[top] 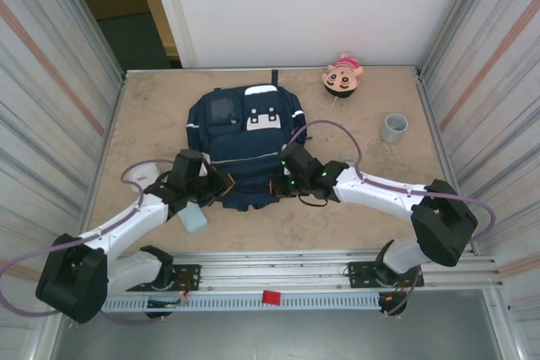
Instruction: Pack the student bag
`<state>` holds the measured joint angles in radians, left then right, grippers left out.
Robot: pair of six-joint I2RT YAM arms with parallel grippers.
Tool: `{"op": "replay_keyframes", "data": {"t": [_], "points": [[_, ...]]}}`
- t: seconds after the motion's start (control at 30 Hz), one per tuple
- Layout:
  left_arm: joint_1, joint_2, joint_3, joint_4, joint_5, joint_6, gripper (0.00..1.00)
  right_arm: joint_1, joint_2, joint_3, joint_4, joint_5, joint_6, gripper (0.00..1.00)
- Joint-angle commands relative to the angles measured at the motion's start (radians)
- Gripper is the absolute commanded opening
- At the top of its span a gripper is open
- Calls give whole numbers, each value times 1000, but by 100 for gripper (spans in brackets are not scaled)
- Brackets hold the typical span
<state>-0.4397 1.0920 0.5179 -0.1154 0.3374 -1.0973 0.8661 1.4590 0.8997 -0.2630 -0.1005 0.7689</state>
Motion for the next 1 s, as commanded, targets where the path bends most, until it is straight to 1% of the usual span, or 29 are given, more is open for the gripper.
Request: {"op": "replay_keyframes", "data": {"t": [0.0, 0.1, 0.2, 0.23, 0.27, 0.3, 0.37, 0.43, 0.53, 0.57, 0.63, 0.7, 0.8, 0.87, 0.93, 0.97], "points": [[55, -41, 20, -85, -76, 79, 0, -69, -42, -41, -85, -6, -61, 0], [63, -50, 16, -89, -79, 80, 0, -111, -47, -45, -84, -29, -83, 0], [65, -43, 28, -83, -56, 97, 0, -123, -51, -44, -77, -42, -90, 0], [65, -40, 37, -76, -40, 114, 4, -121, -52, -44, -70, -47, -91, 0], [65, -42, 45, -70, -23, 137, 16, -119, -52, -46, -62, -53, -91, 0], [64, -47, 60, -73, -11, 162, 33, -115, -55, -46, -52, -59, -91, 0], [50, -64, 97, -107, -15, 213, 57, -105, -53, -49, -36, -62, -94, 0], [28, -81, 140, -145, -34, 271, 67, -95, -52, -49, -31, -62, -91, 0], [-8, -83, 198, -158, -30, 407, 72, -91, -52, -48, -12, -66, -84, 0], [-18, -76, 223, -157, -20, 499, 73, -91, -55, -50, -1, -70, -82, 0], [-20, -68, 285, -173, 70, 792, 72, -91, -54, -54, 18, -80, -74, 0], [-26, -63, 356, -227, 140, 1178, 72, -89, -51, -59, 40, -92, -65, 0], [-44, -37, 396, -283, 161, 1625, 73, -80, -45, -67, 67, -97, -50, 0], [-66, 11, 409, -325, 163, 1828, 75, -72, -44, -68, 67, -83, -46, 0], [-93, 90, 419, -349, 144, 1943, 78, -69, -45, -75, 75, -76, -37, 0], [-110, 137, 429, -362, 136, 1980, 80, -69, -46, -79, 80, -77, -32, 0]]}}
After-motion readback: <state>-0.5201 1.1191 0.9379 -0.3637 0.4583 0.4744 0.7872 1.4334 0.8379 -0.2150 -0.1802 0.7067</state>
